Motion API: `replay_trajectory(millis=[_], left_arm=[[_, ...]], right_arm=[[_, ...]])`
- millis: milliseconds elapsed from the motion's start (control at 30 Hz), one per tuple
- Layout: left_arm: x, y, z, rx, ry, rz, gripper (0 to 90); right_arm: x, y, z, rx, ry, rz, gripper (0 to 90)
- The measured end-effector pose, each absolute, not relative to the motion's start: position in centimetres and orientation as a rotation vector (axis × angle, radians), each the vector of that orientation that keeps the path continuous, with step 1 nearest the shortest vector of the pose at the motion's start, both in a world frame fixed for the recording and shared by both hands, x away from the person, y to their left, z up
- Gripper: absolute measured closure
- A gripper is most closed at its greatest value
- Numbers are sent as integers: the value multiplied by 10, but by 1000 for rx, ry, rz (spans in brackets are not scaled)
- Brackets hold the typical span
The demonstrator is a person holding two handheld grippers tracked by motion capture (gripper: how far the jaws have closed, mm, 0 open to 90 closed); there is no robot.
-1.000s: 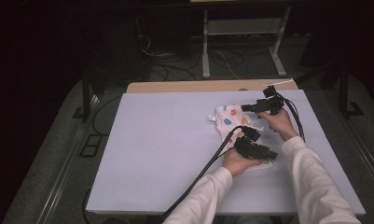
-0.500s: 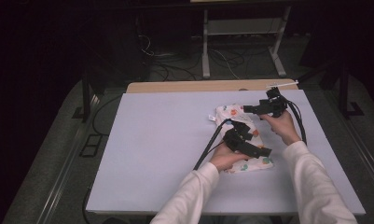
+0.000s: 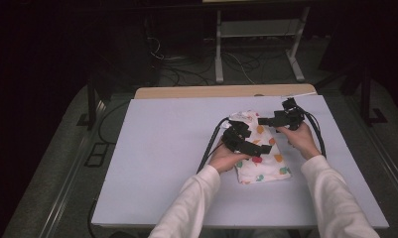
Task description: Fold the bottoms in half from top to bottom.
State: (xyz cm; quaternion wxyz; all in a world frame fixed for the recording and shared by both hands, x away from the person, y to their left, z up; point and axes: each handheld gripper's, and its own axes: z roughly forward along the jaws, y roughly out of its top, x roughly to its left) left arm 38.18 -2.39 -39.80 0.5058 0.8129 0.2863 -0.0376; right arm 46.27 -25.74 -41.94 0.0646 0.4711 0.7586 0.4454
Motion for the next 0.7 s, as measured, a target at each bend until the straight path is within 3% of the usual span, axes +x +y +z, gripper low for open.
replay_trajectory(millis=[700], left_arm=[[419, 13, -392, 1998, 737, -19, 0]], right_arm=[[461, -255, -417, 1406, 2317, 1347, 0]])
